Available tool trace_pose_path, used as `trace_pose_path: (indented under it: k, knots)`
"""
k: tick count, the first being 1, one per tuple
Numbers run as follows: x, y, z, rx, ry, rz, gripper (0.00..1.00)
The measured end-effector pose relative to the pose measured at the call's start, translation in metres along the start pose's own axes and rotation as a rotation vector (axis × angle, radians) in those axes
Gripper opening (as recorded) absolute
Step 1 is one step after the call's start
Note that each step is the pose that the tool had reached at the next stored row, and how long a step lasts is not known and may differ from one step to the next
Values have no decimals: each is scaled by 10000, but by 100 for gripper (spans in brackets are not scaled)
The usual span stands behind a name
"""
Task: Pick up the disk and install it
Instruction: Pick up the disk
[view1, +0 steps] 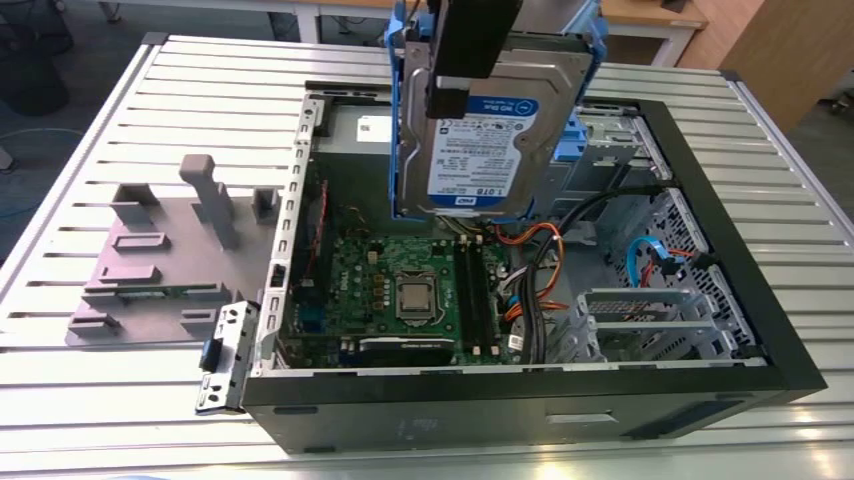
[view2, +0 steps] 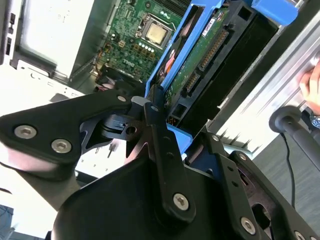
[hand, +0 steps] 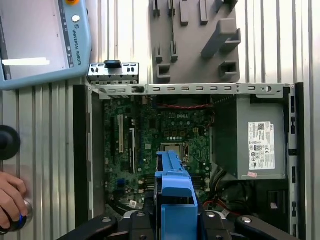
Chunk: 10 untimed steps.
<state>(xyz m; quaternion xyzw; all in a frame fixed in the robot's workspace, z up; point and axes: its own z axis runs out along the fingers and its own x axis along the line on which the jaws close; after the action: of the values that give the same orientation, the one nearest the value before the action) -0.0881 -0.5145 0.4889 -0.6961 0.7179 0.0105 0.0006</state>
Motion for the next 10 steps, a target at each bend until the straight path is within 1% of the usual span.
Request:
trace_pose_path:
  k: [5, 8, 10]
  knots:
    - [109, -5, 18, 0, -1, 3, 36]
    - [150, -8, 28, 0, -2, 6, 36]
    - [163, -12, 32, 0, -1, 5, 36]
